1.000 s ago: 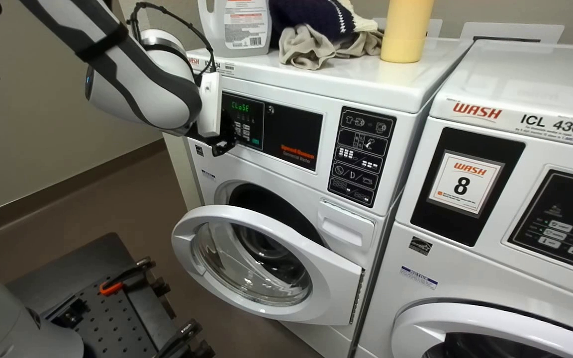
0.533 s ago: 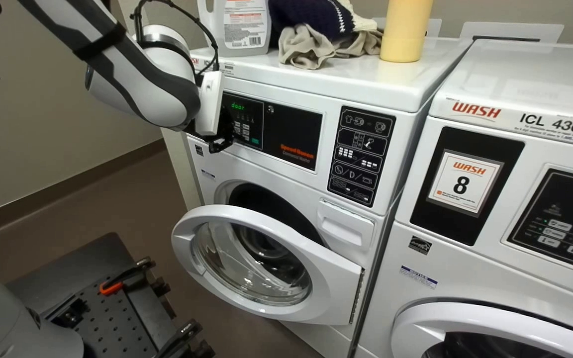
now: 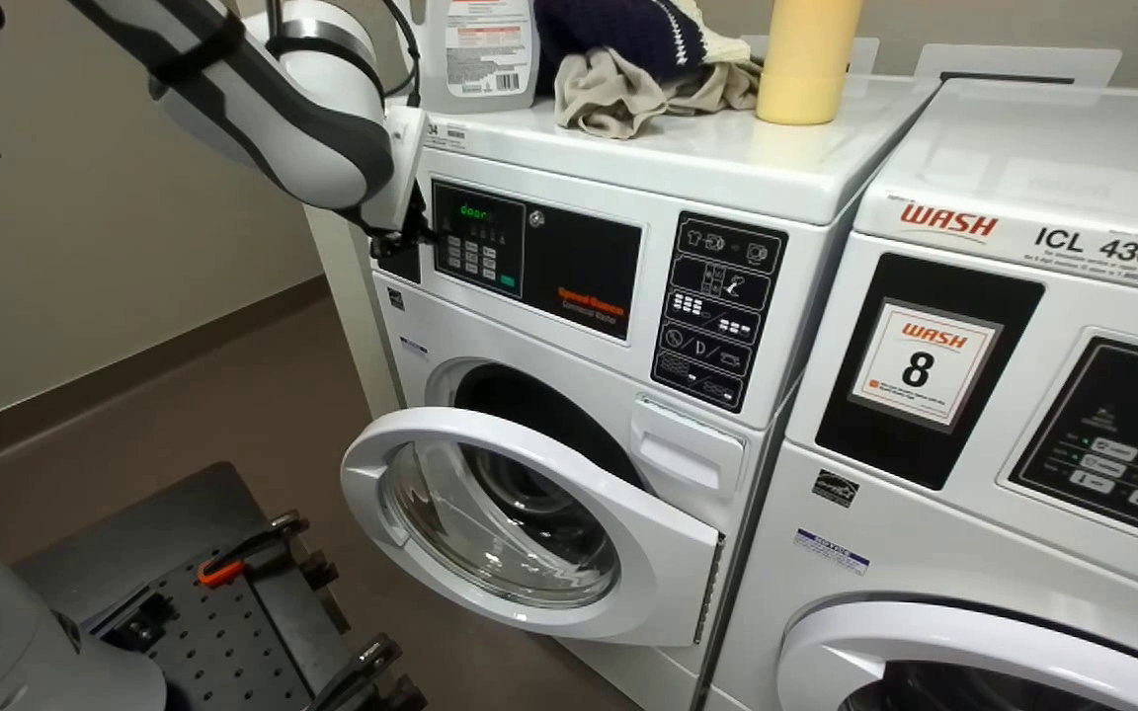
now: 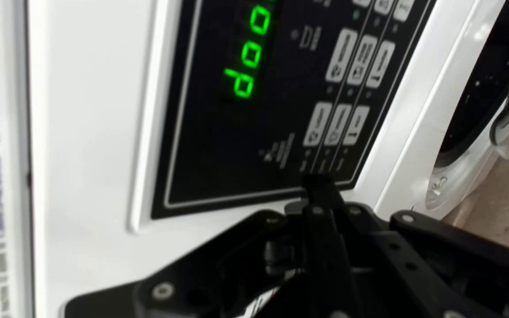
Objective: Press the bottom right button on the washing machine on the left
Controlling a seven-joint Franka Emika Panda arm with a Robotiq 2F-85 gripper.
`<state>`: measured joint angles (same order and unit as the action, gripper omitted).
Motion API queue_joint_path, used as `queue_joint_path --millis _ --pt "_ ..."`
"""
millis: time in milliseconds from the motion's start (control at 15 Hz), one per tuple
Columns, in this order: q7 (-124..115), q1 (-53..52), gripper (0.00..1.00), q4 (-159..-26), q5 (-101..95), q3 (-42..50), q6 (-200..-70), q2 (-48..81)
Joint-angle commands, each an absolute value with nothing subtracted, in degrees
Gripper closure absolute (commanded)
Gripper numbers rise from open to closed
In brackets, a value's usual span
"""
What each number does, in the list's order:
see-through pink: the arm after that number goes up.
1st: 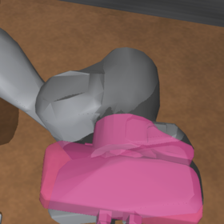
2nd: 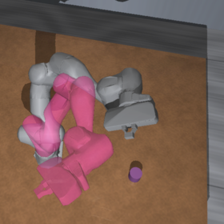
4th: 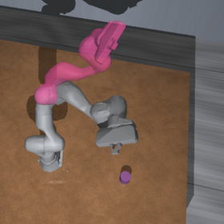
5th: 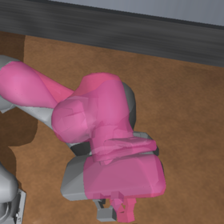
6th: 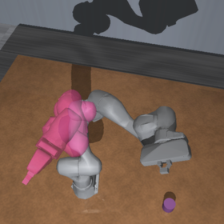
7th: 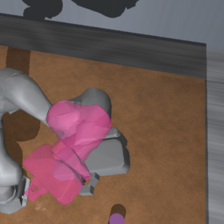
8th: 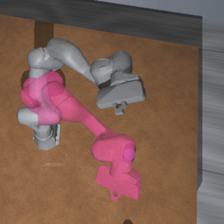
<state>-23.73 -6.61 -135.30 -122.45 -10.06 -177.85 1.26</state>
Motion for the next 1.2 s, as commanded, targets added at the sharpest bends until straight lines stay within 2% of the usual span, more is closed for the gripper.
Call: queue_joint_path --millis 0,467,533,1133 --pt "-21.84 -6.67 1.0 -133.64 -119.77 -9.95 -184.68 0.95" --pt "-21.63 -6.72 1.0 -134.12 -119.75 -9.53 -192.86 1.31" --pt "-13.25 -6.52 1.0 -136.22 -112.19 -8.72 -193.25 0.97" --pt "3.86 -7.27 1.0 -141.46 -96.43 -8.88 -191.33 0.73"
